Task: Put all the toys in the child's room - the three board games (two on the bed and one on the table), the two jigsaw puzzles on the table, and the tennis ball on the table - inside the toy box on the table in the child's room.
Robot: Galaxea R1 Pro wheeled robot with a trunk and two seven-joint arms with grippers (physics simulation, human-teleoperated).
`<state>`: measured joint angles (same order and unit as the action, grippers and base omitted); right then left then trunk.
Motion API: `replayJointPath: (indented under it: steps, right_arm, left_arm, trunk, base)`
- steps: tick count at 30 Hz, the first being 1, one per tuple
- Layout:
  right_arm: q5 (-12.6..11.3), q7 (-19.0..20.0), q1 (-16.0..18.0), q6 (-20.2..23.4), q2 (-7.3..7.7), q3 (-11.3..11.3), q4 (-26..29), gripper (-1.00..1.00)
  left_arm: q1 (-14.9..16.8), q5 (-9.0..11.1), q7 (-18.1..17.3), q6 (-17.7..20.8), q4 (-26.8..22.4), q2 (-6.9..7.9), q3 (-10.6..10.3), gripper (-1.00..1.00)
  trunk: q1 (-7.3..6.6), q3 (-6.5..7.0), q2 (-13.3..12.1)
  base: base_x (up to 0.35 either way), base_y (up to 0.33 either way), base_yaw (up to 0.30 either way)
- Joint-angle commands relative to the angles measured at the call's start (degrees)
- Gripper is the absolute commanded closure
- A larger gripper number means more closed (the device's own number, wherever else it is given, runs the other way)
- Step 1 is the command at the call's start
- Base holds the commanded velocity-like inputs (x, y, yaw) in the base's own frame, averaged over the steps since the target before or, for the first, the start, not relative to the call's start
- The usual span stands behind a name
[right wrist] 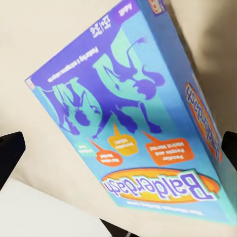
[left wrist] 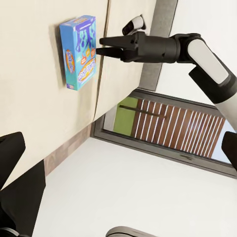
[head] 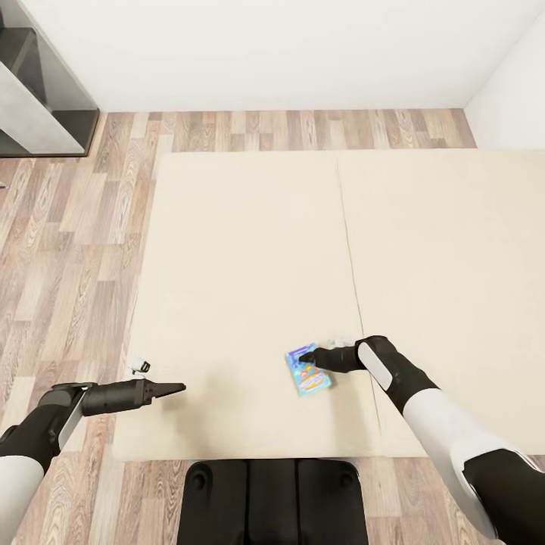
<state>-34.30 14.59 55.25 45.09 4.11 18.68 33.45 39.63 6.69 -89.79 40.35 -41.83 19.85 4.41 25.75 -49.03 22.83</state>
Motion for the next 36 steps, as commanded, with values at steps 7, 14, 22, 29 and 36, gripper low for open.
replayJointPath:
  steps: [7, 14, 22, 29, 36]
  right_arm:
    - [0.38, 0.62, -0.01, -0.24, 0.16, 0.23, 0.04, -1.0]
    - [0.72, 0.59, -0.09, -0.76, 0.47, 0.28, 0.05, -1.0]
    - [1.11, 0.14, 0.16, -1.57, 0.34, 0.31, 0.27, -1.0]
    - [0.74, 0.4, 0.19, -3.31, 0.4, 0.32, 0.24, -1.0]
    - [0.58, 0.46, 0.13, -3.66, 0.37, 0.38, 0.22, -1.0]
  left_arm:
    - [0.01, -0.01, -0.21, 0.61, -0.01, 0.01, -0.01, -1.0]
    - [0.01, -0.01, -0.21, 0.61, -0.01, 0.01, -0.01, -1.0]
    - [0.01, -0.01, -0.21, 0.61, -0.01, 0.01, -0.01, -1.0]
    - [0.01, -0.01, -0.21, 0.61, -0.01, 0.01, -0.01, -1.0]
    - [0.01, -0.01, -0.21, 0.61, -0.01, -0.02, -0.01, -1.0]
  trunk:
    - [0.03, -0.06, 0.09]
    - [0.03, -0.06, 0.09]
    - [0.03, -0.06, 0.09]
    - [0.03, -0.06, 0.09]
    - [0.03, -0.06, 0.09]
  base:
    - [0.0, 0.0, 0.0]
    - [0.0, 0.0, 0.0]
    - [0.0, 0.0, 0.0]
    - [0.0, 0.0, 0.0]
    - [0.0, 0.0, 0.0]
